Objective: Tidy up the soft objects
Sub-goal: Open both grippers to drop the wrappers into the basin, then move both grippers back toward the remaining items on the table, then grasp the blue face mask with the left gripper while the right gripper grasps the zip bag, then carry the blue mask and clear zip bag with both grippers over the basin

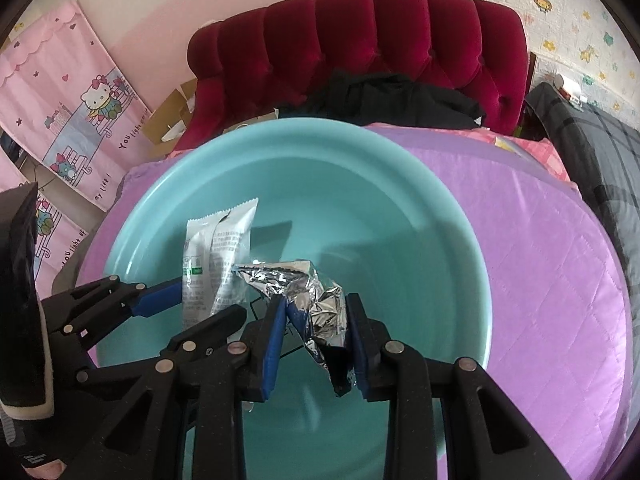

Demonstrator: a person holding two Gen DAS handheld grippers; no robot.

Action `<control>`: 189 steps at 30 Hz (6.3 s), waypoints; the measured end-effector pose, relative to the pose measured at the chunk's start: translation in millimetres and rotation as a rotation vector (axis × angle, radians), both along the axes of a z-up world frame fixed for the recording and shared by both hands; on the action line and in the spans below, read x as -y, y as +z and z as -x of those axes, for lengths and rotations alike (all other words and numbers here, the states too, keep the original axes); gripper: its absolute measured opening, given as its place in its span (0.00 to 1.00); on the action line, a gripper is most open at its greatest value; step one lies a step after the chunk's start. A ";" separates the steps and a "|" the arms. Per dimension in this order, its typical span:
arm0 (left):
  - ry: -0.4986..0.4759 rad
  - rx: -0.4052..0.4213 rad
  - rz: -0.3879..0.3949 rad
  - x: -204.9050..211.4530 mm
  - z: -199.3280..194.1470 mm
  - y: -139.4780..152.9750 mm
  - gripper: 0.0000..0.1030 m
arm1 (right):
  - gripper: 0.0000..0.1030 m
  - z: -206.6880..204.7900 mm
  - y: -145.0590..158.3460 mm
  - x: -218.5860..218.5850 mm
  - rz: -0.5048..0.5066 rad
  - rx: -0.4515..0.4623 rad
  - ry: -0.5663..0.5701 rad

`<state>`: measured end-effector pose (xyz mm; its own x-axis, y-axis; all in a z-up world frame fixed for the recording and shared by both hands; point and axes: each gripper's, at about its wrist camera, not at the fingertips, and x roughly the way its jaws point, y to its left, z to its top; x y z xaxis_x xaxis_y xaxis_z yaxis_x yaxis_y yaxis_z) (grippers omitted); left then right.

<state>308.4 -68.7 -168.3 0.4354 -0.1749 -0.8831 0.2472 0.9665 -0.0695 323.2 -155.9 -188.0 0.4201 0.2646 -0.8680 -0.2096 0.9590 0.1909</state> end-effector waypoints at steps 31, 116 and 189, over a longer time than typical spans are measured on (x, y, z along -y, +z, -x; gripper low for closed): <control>0.070 0.090 -0.035 -13.0 65.1 58.3 1.00 | 1.00 64.8 58.8 1.6 0.077 0.119 -0.037; 0.127 -0.099 -0.057 -83.4 245.5 -43.4 0.10 | 1.00 252.9 -10.7 58.0 0.145 -0.086 -0.109; -0.028 0.073 0.034 -21.2 208.4 87.9 0.07 | 0.18 218.7 90.1 16.9 0.082 0.038 -0.008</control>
<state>100.0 -47.5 -80.4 0.4934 -0.2169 -0.8423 0.2794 0.9566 -0.0827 104.4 -172.8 -98.0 0.4552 0.1899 -0.8699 -0.2076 0.9727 0.1038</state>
